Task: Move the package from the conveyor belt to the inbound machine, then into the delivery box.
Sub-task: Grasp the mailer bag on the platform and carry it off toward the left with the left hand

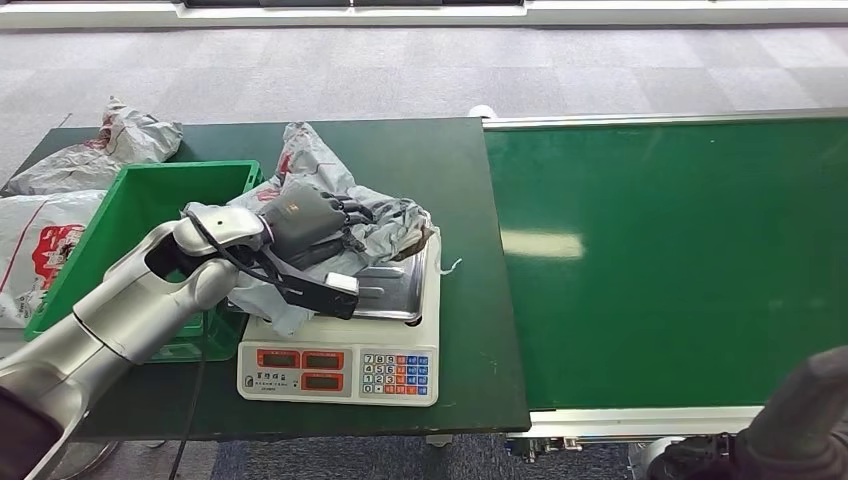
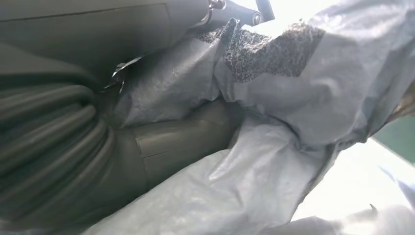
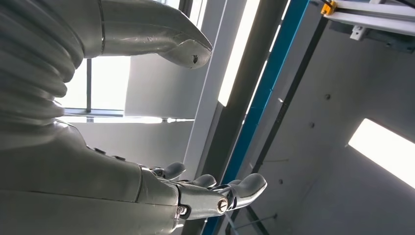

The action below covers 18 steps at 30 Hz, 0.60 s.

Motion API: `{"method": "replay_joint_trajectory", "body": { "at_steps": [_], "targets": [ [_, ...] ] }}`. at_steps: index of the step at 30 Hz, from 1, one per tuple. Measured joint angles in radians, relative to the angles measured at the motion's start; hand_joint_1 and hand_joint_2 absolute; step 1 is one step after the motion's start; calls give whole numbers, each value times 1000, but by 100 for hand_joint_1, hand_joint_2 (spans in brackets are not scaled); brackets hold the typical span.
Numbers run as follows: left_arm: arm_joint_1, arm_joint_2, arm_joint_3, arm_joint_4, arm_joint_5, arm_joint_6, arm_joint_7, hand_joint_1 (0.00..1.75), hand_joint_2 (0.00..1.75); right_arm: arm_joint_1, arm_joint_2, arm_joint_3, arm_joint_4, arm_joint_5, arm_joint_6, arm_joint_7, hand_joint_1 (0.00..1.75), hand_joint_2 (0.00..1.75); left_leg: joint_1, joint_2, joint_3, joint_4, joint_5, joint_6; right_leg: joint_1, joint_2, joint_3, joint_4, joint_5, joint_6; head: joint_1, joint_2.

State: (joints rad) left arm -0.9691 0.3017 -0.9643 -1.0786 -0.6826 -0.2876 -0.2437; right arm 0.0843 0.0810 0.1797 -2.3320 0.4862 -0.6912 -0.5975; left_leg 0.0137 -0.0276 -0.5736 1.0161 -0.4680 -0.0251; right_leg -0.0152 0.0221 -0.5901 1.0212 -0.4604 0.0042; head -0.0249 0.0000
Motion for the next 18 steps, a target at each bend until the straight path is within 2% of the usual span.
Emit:
{"method": "replay_joint_trajectory", "body": {
  "at_steps": [11, 18],
  "targets": [
    [-33, 14, 18, -51, -11, -1, 7, 175, 175, 5, -5, 0, 0, -6, -1, -12, 0, 175, 0, 0, -1, 0, 0, 0, 0, 0, -1, 0, 0, 0, 0, 0],
    [-130, 23, 27, -81, -47, 3, 28, 175, 175, 12, -13, 0, 2, -31, -3, -46, 0, 175, 0, 0, -2, 0, 0, 0, 0, 0, -2, 0, 0, 0, 0, 0]
  ]
}}
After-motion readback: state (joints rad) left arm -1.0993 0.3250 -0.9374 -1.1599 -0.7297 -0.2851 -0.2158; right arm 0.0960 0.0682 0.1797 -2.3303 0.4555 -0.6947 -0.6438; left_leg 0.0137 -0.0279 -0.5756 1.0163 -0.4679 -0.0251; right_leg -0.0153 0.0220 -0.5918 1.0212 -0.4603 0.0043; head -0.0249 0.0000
